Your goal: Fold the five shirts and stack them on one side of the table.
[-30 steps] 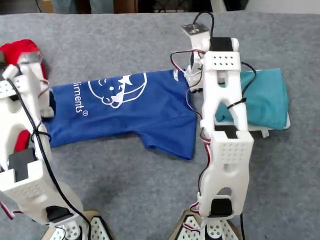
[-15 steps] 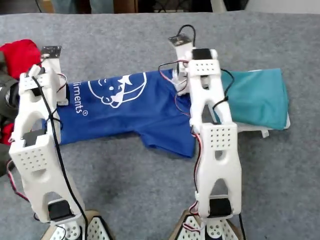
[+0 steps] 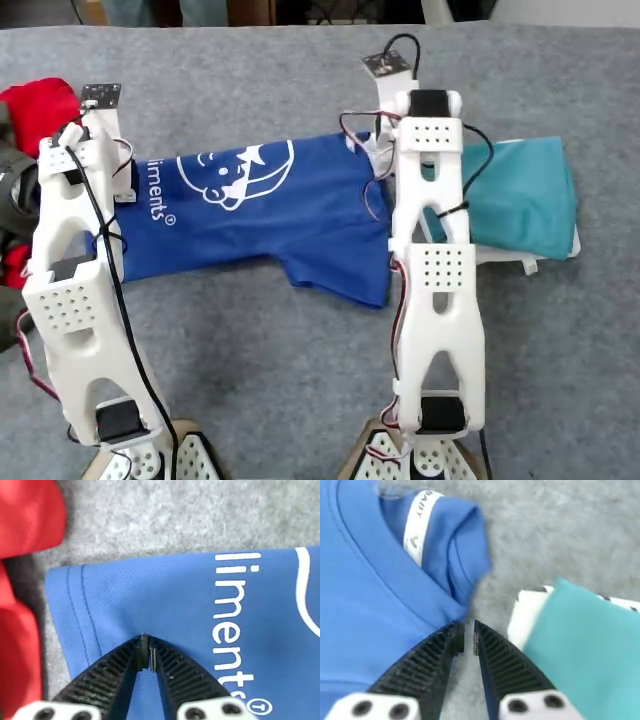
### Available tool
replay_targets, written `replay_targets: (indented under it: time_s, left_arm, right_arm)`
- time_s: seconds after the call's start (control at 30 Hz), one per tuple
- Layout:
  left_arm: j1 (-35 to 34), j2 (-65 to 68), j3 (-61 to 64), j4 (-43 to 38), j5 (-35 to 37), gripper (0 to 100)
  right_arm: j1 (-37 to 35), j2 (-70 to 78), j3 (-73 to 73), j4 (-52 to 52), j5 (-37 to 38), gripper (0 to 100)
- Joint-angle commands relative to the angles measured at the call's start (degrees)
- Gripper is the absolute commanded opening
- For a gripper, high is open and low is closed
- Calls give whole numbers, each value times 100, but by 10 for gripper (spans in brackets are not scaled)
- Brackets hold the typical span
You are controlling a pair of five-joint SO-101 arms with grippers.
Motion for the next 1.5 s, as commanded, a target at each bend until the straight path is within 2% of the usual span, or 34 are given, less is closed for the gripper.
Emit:
replay_targets:
  time_s: [0.0,0.23,0.4,0.5,0.63,0.77,0.93,1.13,1.3,1.47]
  left_arm:
    - [-75,-325,-180,193,-9,46]
    - [-57,-1231,-110,800,343,50]
    - [4,-1653,321,905,308,51]
    - [-119,-1670,655,457,316,51]
    - [-347,-1486,1367,-738,334,51]
    - [-426,-1459,1648,-809,299,51]
    - [-426,-1451,1974,-905,325,47]
    - [-532,-1670,2246,-1187,413,48]
    - [-901,-2673,2316,-985,826,46]
    - [-989,-3622,3143,-1231,422,46]
  right_arm:
    - [149,-84,-462,149,18,57]
    - [62,-426,-330,167,-9,57]
    - [35,-1341,593,158,9,57]
    - [35,-1947,1367,149,18,57]
    - [-44,-2422,2026,132,18,57]
    - [-114,-2818,2519,149,62,57]
    - [-721,-4004,4453,149,1371,57]
    - [-1160,-5596,6756,114,2189,62]
    - [-1521,-6800,8004,114,2822,175]
    - [-2075,-7618,9191,35,3270,232]
